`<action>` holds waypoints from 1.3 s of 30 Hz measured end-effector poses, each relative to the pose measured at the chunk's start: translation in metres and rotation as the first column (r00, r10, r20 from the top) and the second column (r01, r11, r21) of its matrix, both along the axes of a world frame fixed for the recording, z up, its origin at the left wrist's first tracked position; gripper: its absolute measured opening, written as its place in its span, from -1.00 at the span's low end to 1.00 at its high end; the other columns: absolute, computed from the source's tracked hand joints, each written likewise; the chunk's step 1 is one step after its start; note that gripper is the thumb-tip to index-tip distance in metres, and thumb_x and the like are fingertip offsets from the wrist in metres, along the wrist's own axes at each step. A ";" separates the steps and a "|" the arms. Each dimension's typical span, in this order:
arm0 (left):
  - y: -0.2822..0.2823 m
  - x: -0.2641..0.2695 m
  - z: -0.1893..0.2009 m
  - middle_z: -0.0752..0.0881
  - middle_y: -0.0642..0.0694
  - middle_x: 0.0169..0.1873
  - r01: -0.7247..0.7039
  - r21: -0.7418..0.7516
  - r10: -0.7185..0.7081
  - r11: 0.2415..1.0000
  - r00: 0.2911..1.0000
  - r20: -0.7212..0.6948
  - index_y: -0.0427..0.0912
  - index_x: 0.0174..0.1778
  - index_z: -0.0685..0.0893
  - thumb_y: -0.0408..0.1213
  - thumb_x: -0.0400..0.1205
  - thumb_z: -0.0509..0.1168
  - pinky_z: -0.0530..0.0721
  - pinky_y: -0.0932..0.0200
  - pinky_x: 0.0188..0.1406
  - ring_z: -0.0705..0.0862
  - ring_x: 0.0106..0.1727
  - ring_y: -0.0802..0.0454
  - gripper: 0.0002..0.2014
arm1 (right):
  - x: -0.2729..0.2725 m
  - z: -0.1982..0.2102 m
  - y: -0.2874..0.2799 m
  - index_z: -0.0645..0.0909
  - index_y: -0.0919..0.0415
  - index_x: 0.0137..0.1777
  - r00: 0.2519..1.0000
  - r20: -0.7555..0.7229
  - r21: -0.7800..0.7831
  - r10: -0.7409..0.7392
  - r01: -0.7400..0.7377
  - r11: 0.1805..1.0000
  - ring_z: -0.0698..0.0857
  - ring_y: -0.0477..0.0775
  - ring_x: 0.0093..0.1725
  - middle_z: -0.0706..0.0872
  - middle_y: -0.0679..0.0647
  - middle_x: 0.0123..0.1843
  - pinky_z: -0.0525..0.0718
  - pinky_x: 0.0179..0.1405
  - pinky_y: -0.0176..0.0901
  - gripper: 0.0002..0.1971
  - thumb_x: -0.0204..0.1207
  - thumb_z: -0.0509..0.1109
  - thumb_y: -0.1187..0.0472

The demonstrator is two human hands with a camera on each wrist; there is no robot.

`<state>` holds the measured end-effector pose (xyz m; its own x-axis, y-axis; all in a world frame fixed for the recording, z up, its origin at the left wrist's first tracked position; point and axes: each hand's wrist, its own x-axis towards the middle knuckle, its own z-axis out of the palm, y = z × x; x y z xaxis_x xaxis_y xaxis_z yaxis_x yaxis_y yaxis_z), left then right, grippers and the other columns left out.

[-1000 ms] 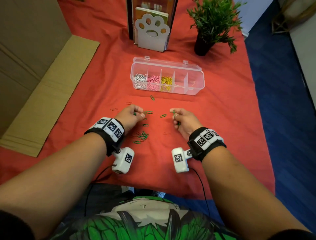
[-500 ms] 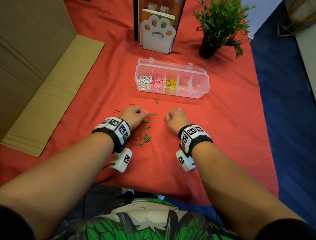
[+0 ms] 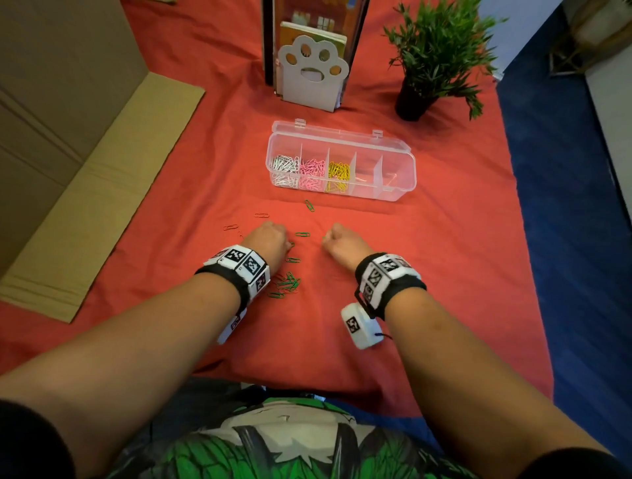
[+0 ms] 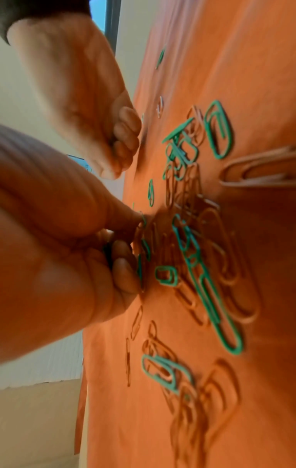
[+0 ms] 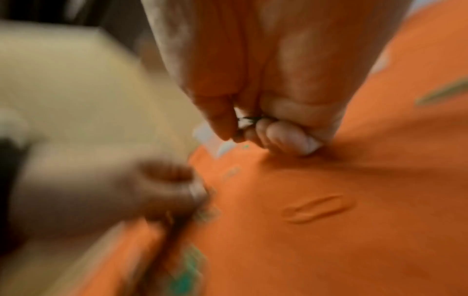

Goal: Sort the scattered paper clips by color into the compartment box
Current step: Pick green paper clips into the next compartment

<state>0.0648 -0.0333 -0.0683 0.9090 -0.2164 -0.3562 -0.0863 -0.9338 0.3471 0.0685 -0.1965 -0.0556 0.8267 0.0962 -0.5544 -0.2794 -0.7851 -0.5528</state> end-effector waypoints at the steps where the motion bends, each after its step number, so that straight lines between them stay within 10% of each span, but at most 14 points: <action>1: 0.001 0.000 0.000 0.61 -0.34 0.16 -0.007 -0.007 0.007 1.000 1.000 0.002 -0.33 0.12 0.60 -0.20 0.64 0.20 0.50 -0.02 0.23 0.59 0.22 -0.29 -0.72 | 0.000 0.005 -0.001 0.37 0.07 -0.28 0.985 -0.102 0.203 -0.140 0.158 0.966 0.50 0.02 -0.39 0.48 0.12 -0.28 0.40 -0.42 -0.17 -0.78 0.59 0.10 0.31; 5: 0.003 -0.002 -0.001 0.61 -0.27 0.12 0.025 0.007 -0.025 1.000 0.999 0.023 -0.24 0.11 0.62 -0.14 0.57 0.30 0.56 -0.02 0.24 0.60 0.21 -0.25 -0.71 | -0.006 0.022 -0.006 0.36 0.14 -0.34 0.775 -0.491 0.645 -0.398 0.630 0.432 0.31 -0.05 -0.55 0.37 0.07 -0.42 0.25 -0.58 -0.29 -0.78 0.47 -0.01 0.35; 7: 0.002 -0.004 -0.003 0.61 -0.27 0.13 0.045 0.018 -0.045 0.999 0.999 0.008 -0.25 0.10 0.63 -0.16 0.59 0.28 0.57 -0.02 0.24 0.60 0.22 -0.25 -0.73 | -0.004 0.024 -0.006 0.37 0.17 -0.38 0.741 -0.526 0.667 -0.418 0.664 0.337 0.35 -0.02 -0.51 0.40 0.08 -0.41 0.33 -0.59 -0.29 -0.76 0.50 0.03 0.29; 10: 0.003 -0.005 -0.003 0.65 -0.30 0.10 0.019 -0.025 -0.019 1.000 1.000 -0.018 -0.29 0.06 0.63 -0.20 0.62 0.22 0.57 -0.01 0.22 0.62 0.20 -0.26 -0.76 | 0.006 0.023 0.003 0.42 0.17 -0.34 0.752 -0.453 0.644 -0.480 0.647 0.407 0.41 -0.07 -0.55 0.43 0.06 -0.41 0.39 -0.66 -0.34 -0.77 0.56 0.13 0.33; 15: 0.023 -0.001 0.013 0.67 -0.08 -0.27 -0.294 -0.391 0.263 0.872 0.956 -0.133 -0.14 -0.23 0.58 -0.25 0.63 0.24 0.47 0.10 -0.14 0.59 -0.24 -0.04 -0.87 | 0.019 0.008 0.019 0.47 0.05 -0.36 0.987 0.084 0.102 -0.136 0.128 0.987 0.58 0.03 -0.26 0.63 0.03 -0.22 0.47 -0.27 -0.25 -0.77 0.54 0.26 0.27; 20: 0.056 0.004 0.031 0.51 -0.03 -0.45 -0.738 -0.649 0.416 0.186 0.657 -0.628 -0.07 -0.24 0.50 -0.48 0.62 0.18 0.42 0.40 -0.66 0.48 -0.67 0.28 -0.78 | 0.009 -0.009 0.038 0.49 0.31 0.16 0.933 0.239 -0.275 0.270 -0.202 0.940 0.59 0.33 0.19 0.59 0.32 0.19 0.56 0.20 0.03 -0.74 0.49 0.28 0.28; 24: 0.077 0.004 0.040 0.45 -0.06 -0.42 -0.809 -0.588 0.380 -0.001 0.543 -0.748 -0.13 -0.18 0.55 -0.51 0.60 0.02 0.51 0.41 -0.65 0.48 -0.63 0.22 -0.74 | 0.004 -0.013 0.048 0.42 0.33 0.19 0.881 0.226 -0.419 0.416 -0.297 0.858 0.57 0.37 0.23 0.55 0.33 0.24 0.53 0.25 0.11 -0.72 0.49 0.13 0.38; 28: 0.083 0.000 0.042 0.49 -0.08 -0.45 -0.872 -0.481 0.334 -0.091 0.429 -0.840 -0.18 -0.33 0.51 -0.44 0.55 -0.04 0.60 0.37 -0.59 0.52 -0.60 0.12 -0.74 | 0.015 0.004 0.050 0.51 0.36 0.11 0.966 0.097 -0.221 0.238 -0.213 0.952 0.61 0.31 0.20 0.60 0.39 0.20 0.52 0.12 -0.04 -0.79 0.59 0.11 0.31; 31: 0.081 0.001 0.035 0.42 -0.03 -0.55 -0.895 -0.445 0.432 0.013 0.407 -0.805 -0.14 -0.41 0.48 -0.25 0.63 0.10 0.45 0.43 -0.69 0.42 -0.71 0.18 -0.73 | 0.026 0.016 0.046 0.47 0.29 -0.24 0.971 -0.185 0.237 -0.152 0.194 0.952 0.56 0.13 -0.38 0.53 0.29 -0.27 0.47 -0.38 -0.17 -0.86 0.50 0.14 0.28; 33: 0.081 0.001 0.027 0.43 -0.06 -0.56 -0.839 -0.418 0.579 0.347 0.543 -0.609 -0.13 -0.43 0.52 -0.17 0.59 0.27 0.31 0.41 -0.66 0.38 -0.71 0.11 -0.73 | 0.025 0.019 0.040 0.36 0.18 -0.40 0.802 -0.426 0.522 -0.420 0.596 0.609 0.30 0.00 -0.56 0.35 0.09 -0.43 0.29 -0.55 -0.29 -0.82 0.42 0.10 0.23; 35: 0.084 -0.001 0.026 0.60 -0.16 -0.51 -0.668 -0.234 0.582 0.707 0.736 -0.345 -0.16 -0.44 0.57 -0.10 0.47 0.43 0.42 0.23 -0.50 0.54 -0.52 -0.07 -0.72 | 0.025 0.020 0.035 0.36 0.16 -0.42 0.719 -0.501 0.572 -0.482 0.693 0.439 0.28 -0.04 -0.55 0.36 0.05 -0.44 0.29 -0.56 -0.29 -0.76 0.49 0.05 0.26; 39: 0.084 -0.003 0.031 0.81 -0.21 -0.19 -0.329 0.121 0.343 0.937 0.930 -0.131 -0.22 -0.30 0.77 0.03 0.36 0.50 0.59 0.15 -0.15 0.75 -0.08 -0.14 -0.66 | 0.041 0.010 0.031 0.46 0.10 -0.36 0.788 -0.282 0.408 -0.548 0.615 0.674 0.40 -0.03 -0.56 0.43 0.04 -0.42 0.33 -0.58 -0.28 -0.80 0.49 0.23 0.29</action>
